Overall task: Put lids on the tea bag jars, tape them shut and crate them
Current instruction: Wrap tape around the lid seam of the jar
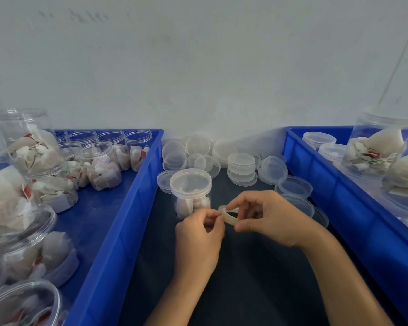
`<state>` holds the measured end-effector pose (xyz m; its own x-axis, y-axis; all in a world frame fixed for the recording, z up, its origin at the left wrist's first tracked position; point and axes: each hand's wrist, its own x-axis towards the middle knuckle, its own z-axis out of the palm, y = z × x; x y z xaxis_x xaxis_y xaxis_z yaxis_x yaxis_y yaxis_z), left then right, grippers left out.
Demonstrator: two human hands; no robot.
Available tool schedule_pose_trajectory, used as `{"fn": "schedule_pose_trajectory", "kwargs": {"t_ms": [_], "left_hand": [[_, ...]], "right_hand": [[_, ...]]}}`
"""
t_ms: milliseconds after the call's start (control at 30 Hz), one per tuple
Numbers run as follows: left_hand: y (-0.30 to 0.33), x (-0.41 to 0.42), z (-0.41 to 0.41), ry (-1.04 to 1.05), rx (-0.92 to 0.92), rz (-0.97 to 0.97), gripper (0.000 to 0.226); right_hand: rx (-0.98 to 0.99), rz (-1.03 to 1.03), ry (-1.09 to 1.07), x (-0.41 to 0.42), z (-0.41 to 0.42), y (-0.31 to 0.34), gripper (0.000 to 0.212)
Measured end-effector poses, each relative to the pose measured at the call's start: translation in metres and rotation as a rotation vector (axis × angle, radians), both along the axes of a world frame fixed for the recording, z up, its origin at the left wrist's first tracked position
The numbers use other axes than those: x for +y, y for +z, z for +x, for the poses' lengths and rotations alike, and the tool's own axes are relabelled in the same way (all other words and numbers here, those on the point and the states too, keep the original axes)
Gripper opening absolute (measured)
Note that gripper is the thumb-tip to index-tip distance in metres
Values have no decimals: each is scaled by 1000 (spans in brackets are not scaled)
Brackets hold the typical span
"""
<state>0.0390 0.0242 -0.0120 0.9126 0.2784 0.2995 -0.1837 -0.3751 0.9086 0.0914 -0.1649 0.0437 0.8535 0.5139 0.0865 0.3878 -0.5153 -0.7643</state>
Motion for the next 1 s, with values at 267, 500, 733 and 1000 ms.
{"fn": "schedule_pose_trajectory", "kwargs": {"t_ms": [267,500,733,1000], "left_hand": [[0,-4,-2,11,3,90,4],[1,-4,-3,-8,-18,180,6],[2,-7,-5,-82,-25,219,11],[6,-1,-5,-29,-39,206,7]], "right_hand": [[19,-22,15,0,0,-2,36],[-8,-47,-13,1,2,-4,32],[-147,-212,-127,7,6,-13,29],[-93,-240,12,17,-2,-13,18]]}}
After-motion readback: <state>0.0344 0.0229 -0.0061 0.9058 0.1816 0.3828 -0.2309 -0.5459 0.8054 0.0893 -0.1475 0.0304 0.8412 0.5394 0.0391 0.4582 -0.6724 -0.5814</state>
